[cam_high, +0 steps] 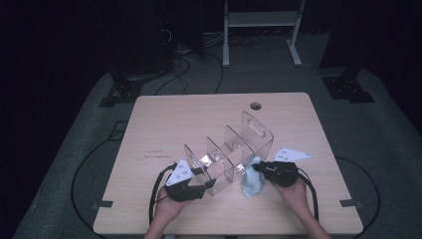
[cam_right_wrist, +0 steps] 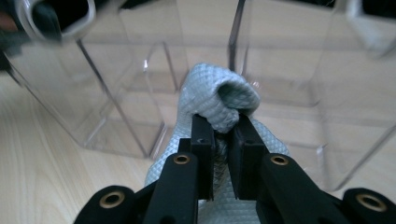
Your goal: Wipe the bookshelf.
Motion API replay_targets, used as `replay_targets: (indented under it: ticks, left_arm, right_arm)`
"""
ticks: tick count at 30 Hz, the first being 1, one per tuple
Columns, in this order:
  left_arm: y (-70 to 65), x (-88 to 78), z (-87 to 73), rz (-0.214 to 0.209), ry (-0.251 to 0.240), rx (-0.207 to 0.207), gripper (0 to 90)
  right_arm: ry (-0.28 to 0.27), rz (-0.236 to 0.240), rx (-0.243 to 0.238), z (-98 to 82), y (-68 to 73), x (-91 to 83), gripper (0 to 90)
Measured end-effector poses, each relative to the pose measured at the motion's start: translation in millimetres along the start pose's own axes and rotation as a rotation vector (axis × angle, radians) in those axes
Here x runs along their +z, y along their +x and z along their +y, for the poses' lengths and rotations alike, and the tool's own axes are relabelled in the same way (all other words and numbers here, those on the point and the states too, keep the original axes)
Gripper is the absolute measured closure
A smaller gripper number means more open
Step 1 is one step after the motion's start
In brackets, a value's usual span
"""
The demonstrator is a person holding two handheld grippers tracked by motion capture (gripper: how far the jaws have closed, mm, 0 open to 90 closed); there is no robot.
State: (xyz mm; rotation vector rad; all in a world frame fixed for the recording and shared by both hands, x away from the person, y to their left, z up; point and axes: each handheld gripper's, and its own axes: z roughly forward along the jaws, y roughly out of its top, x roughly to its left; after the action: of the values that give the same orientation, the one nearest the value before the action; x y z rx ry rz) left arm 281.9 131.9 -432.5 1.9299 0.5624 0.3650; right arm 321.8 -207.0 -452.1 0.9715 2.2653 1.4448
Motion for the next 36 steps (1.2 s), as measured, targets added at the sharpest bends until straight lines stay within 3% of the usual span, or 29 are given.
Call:
replay_targets:
  ticks: [3, 8, 13, 15, 19, 23, 25, 28, 30, 36]
  left_arm:
    - [0.0, 0.1, -0.5, -0.001, -0.005, -0.004, 46.6]
    - [-0.6, -0.7, 0.4, 0.004, 0.004, -0.002, 46.5]
    - [-0.2, -1.4, 0.3, 0.001, 0.003, -0.005, 46.5]
    - [0.5, -1.4, 0.4, -0.001, -0.001, -0.011, 46.6]
    - [-0.3, -1.6, 0.3, 0.001, 0.003, -0.008, 46.5]
    - [-0.8, -1.6, 0.3, 0.002, 0.004, -0.010, 46.5]
    - [-0.8, -1.6, 0.5, 0.002, 0.004, -0.009, 46.5]
    - [-0.6, -1.3, 0.7, 0.001, 0.000, -0.014, 46.6]
    - [-0.8, -1.2, 0.8, 0.001, 0.003, -0.011, 46.6]
    - [-1.8, -1.5, 1.0, 0.003, 0.010, -0.005, 46.4]
  right_arm:
    - [-0.008, -0.010, 0.010, -3.0, -3.0, -1.0, 80.9]
    - [0.127, -0.022, 0.016, -29.6, -11.3, 29.6, 80.9]
    - [0.087, -0.018, 0.024, -22.5, -9.3, 24.0, 80.9]
    - [0.038, -0.023, 0.011, -13.5, -6.8, 15.7, 80.9]
    - [0.043, -0.019, 0.023, -17.3, -8.1, 18.7, 81.0]
    - [0.107, -0.017, 0.043, -28.4, -13.1, 28.0, 81.0]
    - [0.102, -0.015, 0.052, -28.4, -13.5, 27.5, 81.0]
    - [0.033, -0.027, 0.022, -13.8, -8.1, 16.0, 81.0]
    - [0.026, -0.024, 0.026, -14.7, -8.2, 16.1, 81.0]
    - [0.114, -0.023, 0.046, -32.7, -13.8, 32.1, 81.0]
